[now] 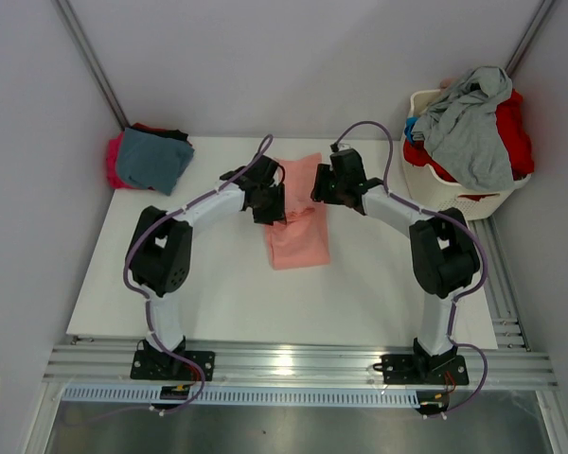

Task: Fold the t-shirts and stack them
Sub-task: Fold the folded rectangular tshirt in 1/3 of the way, then grab one side of the 2/3 rectangular tshirt with both arms

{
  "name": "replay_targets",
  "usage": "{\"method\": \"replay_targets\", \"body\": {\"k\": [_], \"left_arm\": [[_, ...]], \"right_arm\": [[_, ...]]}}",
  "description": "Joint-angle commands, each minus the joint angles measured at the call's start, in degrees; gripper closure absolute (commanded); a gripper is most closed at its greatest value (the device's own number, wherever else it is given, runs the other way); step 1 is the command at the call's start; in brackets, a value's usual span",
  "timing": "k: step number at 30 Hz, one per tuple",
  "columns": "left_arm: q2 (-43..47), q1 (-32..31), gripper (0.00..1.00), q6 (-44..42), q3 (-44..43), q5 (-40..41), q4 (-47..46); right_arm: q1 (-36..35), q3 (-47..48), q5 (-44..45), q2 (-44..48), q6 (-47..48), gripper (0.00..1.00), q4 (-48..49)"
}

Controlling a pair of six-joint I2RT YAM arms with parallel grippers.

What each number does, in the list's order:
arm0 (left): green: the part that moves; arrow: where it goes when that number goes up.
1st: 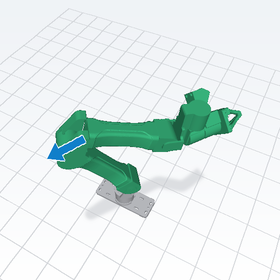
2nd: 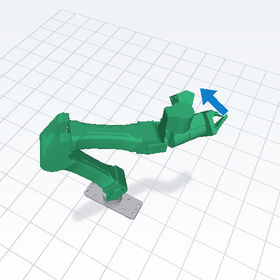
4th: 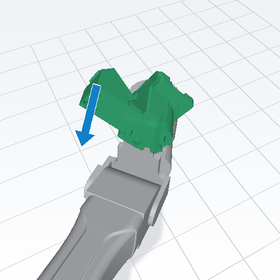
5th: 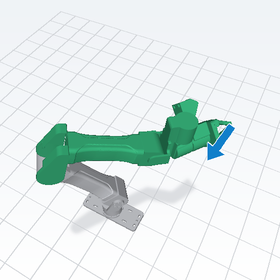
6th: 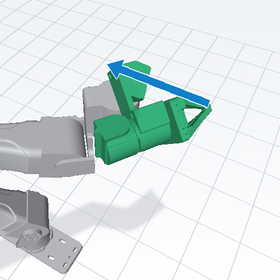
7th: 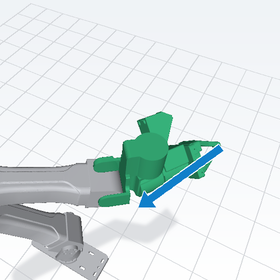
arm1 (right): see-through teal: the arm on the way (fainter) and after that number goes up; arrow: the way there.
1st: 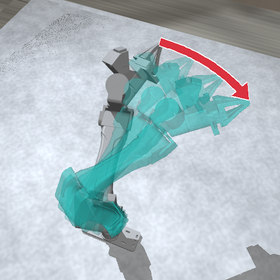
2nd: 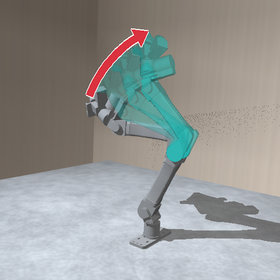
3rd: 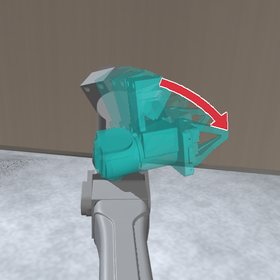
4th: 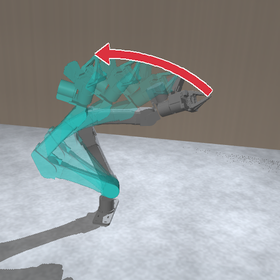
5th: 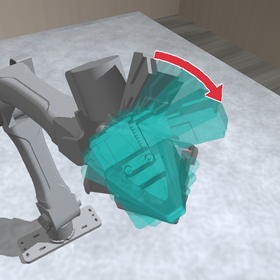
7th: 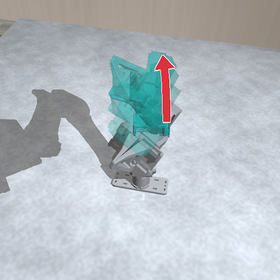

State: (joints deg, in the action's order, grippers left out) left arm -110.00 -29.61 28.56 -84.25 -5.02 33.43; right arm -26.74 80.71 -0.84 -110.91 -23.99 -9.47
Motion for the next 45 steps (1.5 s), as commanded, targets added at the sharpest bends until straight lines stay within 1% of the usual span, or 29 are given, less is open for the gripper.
{"method": "replay_targets", "body": {"k": [1, 2, 3, 4, 5, 8, 13, 15, 18, 19, 20, 21, 22, 24, 25, 26, 27, 28, 30, 31, 35, 40, 45], "left_arm": [[-1.19, 1.65, 0.52, -0.43, -3.46, -1.49, -1.09], [-1.53, 1.83, 0.38, -0.17, -4.16, -1.31, -1.17], [-1.63, 1.92, 0.31, 0.09, -4.43, -1.05, -1.0], [-1.63, 2.18, 0.26, 0.18, -4.61, -1.22, -1.35], [-1.54, 2.27, 0.23, 0.18, -4.61, -1.57, -1.87], [-1.63, 2.45, 0.2, 0.18, -5.22, -1.49, -2.84], [-4.52, 4.11, 0.19, 1.15, -10.22, 0.27, 0.48], [-4.35, 4.73, 0.2, 1.24, -10.15, -0.6, 0.5], [-0.24, 4.64, 0.2, 2.29, -5.86, -2.45, -2.04], [3.78, 4.56, 0.2, 2.73, 0.25, -3.06, -3.79], [5.74, 4.38, 0.2, 3.6, 2.05, -3.33, -6.42], [7.5, 4.21, 0.2, 4.05, 3.64, -3.33, -6.71], [8.91, 3.94, 0.19, 4.49, 7.13, -2.99, -6.36], [12.95, 3.33, 0.19, 5.72, 9.53, -2.28, -5.39], [14.53, 2.89, 0.19, 5.98, 14.15, -1.84, -5.74], [18.03, 2.63, 0.19, 6.86, 16.03, -1.4, -6.53], [19.54, 1.93, 0.19, 7.39, 18.05, -1.49, -9.06], [20.77, 1.66, 0.19, 7.91, 23.11, -1.84, -10.22], [22.88, 1.13, 0.19, 9.93, 25.44, -3.06, -12.06], [22.98, 0.78, 0.19, 10.72, 28.06, -3.33, -12.68], [22.2, -1.24, 0.19, 13.45, 31.16, -4.83, -16.38], [18.51, -3.35, 0.2, 16.0, 32.04, -7.89, -20.32], [16.31, -4.93, 0.2, 16.88, 31.69, -8.52, -22.09]], "right_arm": [[0.29, 2.35, 3.3, -0.44, 0.17, 0.46, 2.35], [0.29, 2.35, 3.48, -0.27, 0.26, 0.43, 2.62], [0.37, 2.35, 3.48, -0.09, 0.61, 0.43, 3.23], [0.37, 2.18, 3.48, -0.01, 0.78, 0.42, 3.41], [0.29, 2.0, 3.22, 0.6, 0.87, 0.41, 3.67], [0.11, 0.33, 3.12, 1.92, 0.96, 0.41, 4.38], [-0.85, -3.36, 3.48, 5.7, 0.08, 0.41, 2.71], [-2.17, -4.41, 5.4, 7.11, -0.09, 0.41, 0.34], [-4.27, -7.4, 8.3, 10.36, 0.17, 0.41, -1.59], [-4.63, -8.97, 9.79, 12.02, 0.17, 0.41, -1.95], [-4.98, -9.77, 10.33, 12.91, 0.0, 0.41, -2.3], [-5.25, -10.56, 10.51, 13.7, -0.18, 0.41, -2.48], [-5.51, -11.35, 10.6, 15.1, -0.44, 0.41, -2.48], [-5.78, -13.9, 10.6, 16.16, -0.53, 0.41, -2.13], [-5.95, -14.69, 10.68, 16.69, -0.62, 0.41, -1.95], [-6.04, -16.53, 10.69, 17.39, -0.8, 0.41, -1.52], [-6.04, -17.59, 10.77, 17.83, -1.15, 0.41, -1.25], [-6.13, -18.56, 10.77, 18.01, -1.24, 0.41, -0.99], [-6.48, -21.62, 10.95, 18.71, -1.76, 0.41, 0.16], [-6.57, -22.51, 10.95, 18.72, -1.94, 0.41, 0.42], [-6.83, -26.12, 10.34, 19.07, -2.99, 0.41, 1.3], [-7.01, -28.76, 7.26, 18.63, -4.31, 0.44, 3.32], [-7.53, -30.08, 5.77, 19.15, -5.36, 0.45, 3.94]]}}
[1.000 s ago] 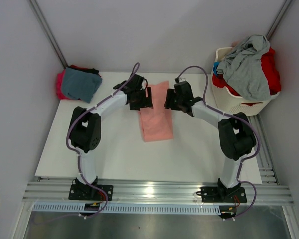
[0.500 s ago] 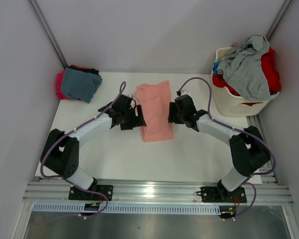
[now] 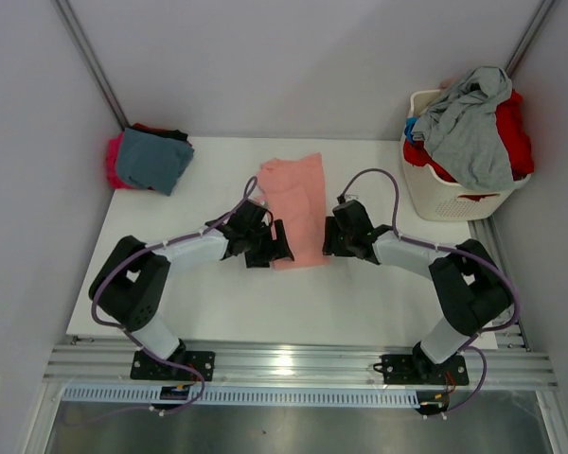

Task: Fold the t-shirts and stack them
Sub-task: Grab one side of the 2/3 rectangular tshirt with both arms

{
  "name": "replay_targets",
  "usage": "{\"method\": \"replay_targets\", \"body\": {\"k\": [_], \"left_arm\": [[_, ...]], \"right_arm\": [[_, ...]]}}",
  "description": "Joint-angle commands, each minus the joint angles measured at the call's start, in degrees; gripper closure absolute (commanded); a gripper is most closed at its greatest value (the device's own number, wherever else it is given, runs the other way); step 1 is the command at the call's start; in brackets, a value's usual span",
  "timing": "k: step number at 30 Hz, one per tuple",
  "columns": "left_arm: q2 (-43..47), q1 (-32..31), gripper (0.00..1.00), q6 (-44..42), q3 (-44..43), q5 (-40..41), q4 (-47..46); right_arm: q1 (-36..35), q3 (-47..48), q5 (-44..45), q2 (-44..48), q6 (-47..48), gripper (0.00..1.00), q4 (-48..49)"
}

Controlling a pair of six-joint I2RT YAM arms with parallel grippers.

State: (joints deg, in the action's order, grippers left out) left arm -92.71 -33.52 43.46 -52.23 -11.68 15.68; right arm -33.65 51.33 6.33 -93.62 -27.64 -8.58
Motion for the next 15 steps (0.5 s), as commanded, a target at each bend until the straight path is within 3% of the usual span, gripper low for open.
{"method": "replay_targets", "body": {"k": [1, 11, 14, 15], "left_arm": [[-1.42, -1.11, 0.2, 2.41, -0.59, -2.03, -4.69], [-4.24, -2.96, 0.2, 3.91, -0.07, -3.43, -7.6], [-4.94, -3.22, 0.21, 4.0, -0.33, -3.7, -7.95], [-5.11, -3.39, 0.21, 3.91, -0.24, -3.7, -8.03]], "right_arm": [[-0.89, -1.4, -2.01, 2.21, -1.98, 0.45, 3.39], [-2.47, -5.71, -5.0, 3.01, -6.02, 0.47, 5.94], [-3.18, -6.51, -4.92, 2.92, -6.64, 0.55, 6.64], [-3.61, -6.59, -4.92, 2.66, -6.73, 0.62, 6.65]]}}
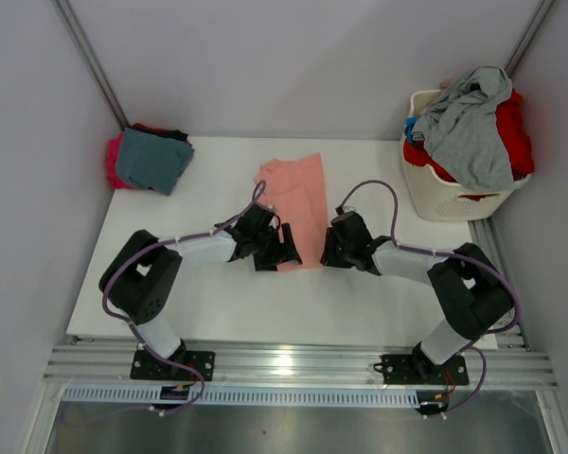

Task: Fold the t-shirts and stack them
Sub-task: Grab one side of the 2/3 rectangular tshirt with both arms

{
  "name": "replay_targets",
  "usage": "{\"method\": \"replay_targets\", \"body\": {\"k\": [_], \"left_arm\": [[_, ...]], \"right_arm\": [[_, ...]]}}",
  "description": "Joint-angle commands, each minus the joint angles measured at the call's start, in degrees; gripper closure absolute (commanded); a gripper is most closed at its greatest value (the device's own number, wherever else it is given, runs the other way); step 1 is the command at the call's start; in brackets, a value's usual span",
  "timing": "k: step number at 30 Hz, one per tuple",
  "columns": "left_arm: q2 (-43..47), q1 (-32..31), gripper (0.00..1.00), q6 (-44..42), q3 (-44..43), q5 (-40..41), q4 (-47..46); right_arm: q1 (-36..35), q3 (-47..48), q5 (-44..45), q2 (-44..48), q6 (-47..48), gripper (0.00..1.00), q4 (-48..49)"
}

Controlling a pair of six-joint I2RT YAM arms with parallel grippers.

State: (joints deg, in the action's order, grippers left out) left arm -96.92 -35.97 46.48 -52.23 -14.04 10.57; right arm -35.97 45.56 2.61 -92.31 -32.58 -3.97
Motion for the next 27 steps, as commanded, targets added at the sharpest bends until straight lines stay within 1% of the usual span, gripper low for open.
{"method": "replay_targets", "body": {"k": [1, 3, 4, 5, 6, 7, 10, 11, 12, 13, 15, 16, 17, 22, 27], "left_arm": [[-1.16, -1.04, 0.22, 0.98, -0.24, -1.69, -3.18], [-1.42, -1.21, 0.24, 0.98, -0.16, -2.13, -3.62], [-1.42, -1.21, 0.26, 0.9, -0.16, -2.3, -3.71], [-1.69, -1.39, 0.27, 0.81, -0.07, -2.57, -3.89], [-1.86, -1.39, 0.28, 0.72, -0.15, -2.66, -3.8], [-1.95, -1.47, 0.32, 0.54, 0.02, -2.74, -3.89], [-1.51, -1.65, 0.38, 0.28, 0.81, -2.83, -4.33], [-1.43, -1.74, 0.42, 0.19, 0.9, -3.09, -4.5], [-1.16, -1.83, 0.49, 0.02, 0.99, -3.44, -4.42], [-0.99, -1.83, 0.63, -0.25, 0.99, -3.62, -4.15], [-0.37, -2.09, 0.79, -0.6, 1.07, -3.8, -2.76], [-0.02, -2.27, 0.95, -1.03, 1.25, -3.54, -2.05], [0.33, -2.61, 0.99, -1.3, 1.16, -3.27, -1.35], [4.62, -4.63, 1.0, -2.62, 3.18, -2.57, 3.22], [10.52, -9.38, 0.99, -3.76, 5.46, -1.87, 9.63]], "right_arm": [[-1.47, -0.91, -1.29, 1.26, -1.87, 0.66, 2.12], [-1.91, -1.0, -1.38, 1.0, -1.88, 0.78, 2.21], [-2.09, -1.09, -1.29, 0.91, -1.88, 0.86, 2.3], [-2.27, -1.26, -1.29, 0.99, -1.79, 0.9, 2.3], [-2.44, -1.26, -1.38, 1.08, -1.61, 0.99, 2.38], [-2.53, -1.35, -1.29, 1.26, -1.52, 1.0, 2.21], [-2.79, -1.53, -1.03, 2.04, -1.17, 1.0, 1.86], [-2.88, -1.7, -0.77, 2.4, -1.09, 1.0, 1.6], [-3.06, -1.7, -0.59, 2.57, -0.91, 1.0, 1.42], [-3.41, -1.7, -0.42, 3.1, -0.73, 1.0, 0.72], [-3.76, -1.79, 0.37, 4.15, -0.3, 1.0, -0.07], [-3.93, -1.88, 0.72, 4.68, -0.21, 1.0, -1.03], [-4.28, -2.05, 1.08, 5.73, -0.03, 1.0, -1.48], [-5.95, -3.64, 1.08, 9.95, -0.55, 1.0, -4.46], [-10.87, -3.11, -0.06, 15.74, -2.4, 1.0, -11.31]]}}
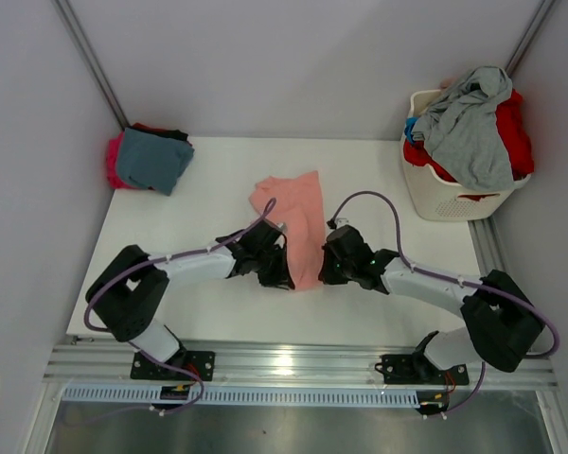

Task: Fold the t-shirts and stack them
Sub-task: Grab one side of the 2/3 rectangular tshirt with both arms

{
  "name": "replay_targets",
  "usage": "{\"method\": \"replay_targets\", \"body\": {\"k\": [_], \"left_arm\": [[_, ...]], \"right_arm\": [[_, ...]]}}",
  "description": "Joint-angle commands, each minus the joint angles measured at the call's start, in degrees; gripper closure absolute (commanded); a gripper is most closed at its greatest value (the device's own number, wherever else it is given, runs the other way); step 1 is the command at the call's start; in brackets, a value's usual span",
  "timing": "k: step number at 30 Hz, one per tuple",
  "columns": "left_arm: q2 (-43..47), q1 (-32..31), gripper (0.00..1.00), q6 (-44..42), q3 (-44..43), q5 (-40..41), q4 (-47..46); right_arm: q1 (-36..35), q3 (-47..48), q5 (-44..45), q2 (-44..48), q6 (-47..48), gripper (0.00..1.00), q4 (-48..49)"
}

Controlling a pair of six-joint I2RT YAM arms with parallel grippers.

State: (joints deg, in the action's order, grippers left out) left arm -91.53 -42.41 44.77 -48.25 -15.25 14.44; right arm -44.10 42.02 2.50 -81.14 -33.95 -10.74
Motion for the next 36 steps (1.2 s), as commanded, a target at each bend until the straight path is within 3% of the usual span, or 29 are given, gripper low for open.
{"method": "replay_targets", "body": {"k": [1, 10, 17, 30, 36], "left_arm": [[7.74, -3.72, 0.99, -2.06, 2.45, -0.58, 6.74], [21.81, -11.28, 0.99, 3.03, 11.15, -4.0, 15.09], [28.68, -11.99, 0.99, 3.31, 9.14, -3.39, 20.71], [25.26, -10.85, 0.99, -0.65, -4.66, 6.89, 26.08], [25.08, -3.65, 0.98, -2.76, -7.47, 7.86, 22.93]], "right_arm": [[-3.79, 0.61, -0.04, 5.37, -1.46, 1.0, -7.68], [-11.18, -0.8, -1.8, 19.68, -9.89, 1.0, -23.62], [-12.42, 2.01, -2.51, 27.52, -11.57, 1.0, -29.42], [-11.11, 12.29, 5.49, 18.84, -0.24, 1.0, -26.53], [-4.69, 15.19, 4.0, 16.55, 4.95, 1.0, -21.61]]}}
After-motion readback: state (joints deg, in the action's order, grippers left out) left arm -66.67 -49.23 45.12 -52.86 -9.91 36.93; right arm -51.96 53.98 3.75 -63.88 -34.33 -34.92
